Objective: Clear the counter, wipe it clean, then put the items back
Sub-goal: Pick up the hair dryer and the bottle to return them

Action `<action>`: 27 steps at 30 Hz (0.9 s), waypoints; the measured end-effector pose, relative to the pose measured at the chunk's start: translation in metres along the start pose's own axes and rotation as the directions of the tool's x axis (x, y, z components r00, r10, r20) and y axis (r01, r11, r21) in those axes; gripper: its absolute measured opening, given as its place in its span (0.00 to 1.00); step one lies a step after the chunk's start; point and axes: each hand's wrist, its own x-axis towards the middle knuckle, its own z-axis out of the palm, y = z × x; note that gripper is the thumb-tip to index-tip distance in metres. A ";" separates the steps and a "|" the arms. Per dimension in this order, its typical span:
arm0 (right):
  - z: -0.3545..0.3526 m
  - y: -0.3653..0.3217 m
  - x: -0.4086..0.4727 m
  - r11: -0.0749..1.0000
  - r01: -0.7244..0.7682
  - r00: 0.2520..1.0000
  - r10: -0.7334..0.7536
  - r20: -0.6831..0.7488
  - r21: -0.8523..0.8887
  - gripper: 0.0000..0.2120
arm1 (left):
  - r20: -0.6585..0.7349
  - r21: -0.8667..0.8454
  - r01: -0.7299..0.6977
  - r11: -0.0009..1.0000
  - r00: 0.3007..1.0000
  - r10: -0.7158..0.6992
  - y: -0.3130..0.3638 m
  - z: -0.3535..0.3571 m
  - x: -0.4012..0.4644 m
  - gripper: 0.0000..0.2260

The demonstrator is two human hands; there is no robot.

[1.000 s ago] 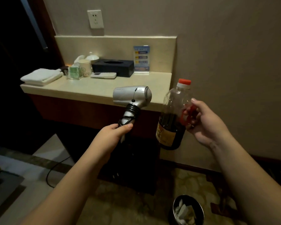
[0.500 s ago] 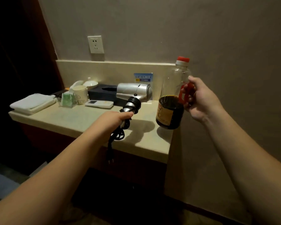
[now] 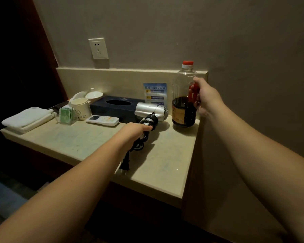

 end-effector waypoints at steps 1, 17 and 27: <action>0.001 0.001 0.004 1.000 -0.008 1.000 0.008 -0.002 -0.001 0.14 | 0.000 0.004 0.012 1.000 1.000 -0.012 0.001 0.002 0.003 0.19; 0.012 0.015 0.054 0.999 -0.035 0.999 0.034 -0.022 -0.020 0.12 | 0.010 0.068 0.089 0.994 0.996 -0.090 0.001 0.020 0.043 0.22; 0.001 0.026 0.071 0.997 -0.030 0.999 0.031 0.011 -0.072 0.16 | -0.026 0.396 0.057 0.917 0.998 -0.051 0.001 0.022 0.055 0.23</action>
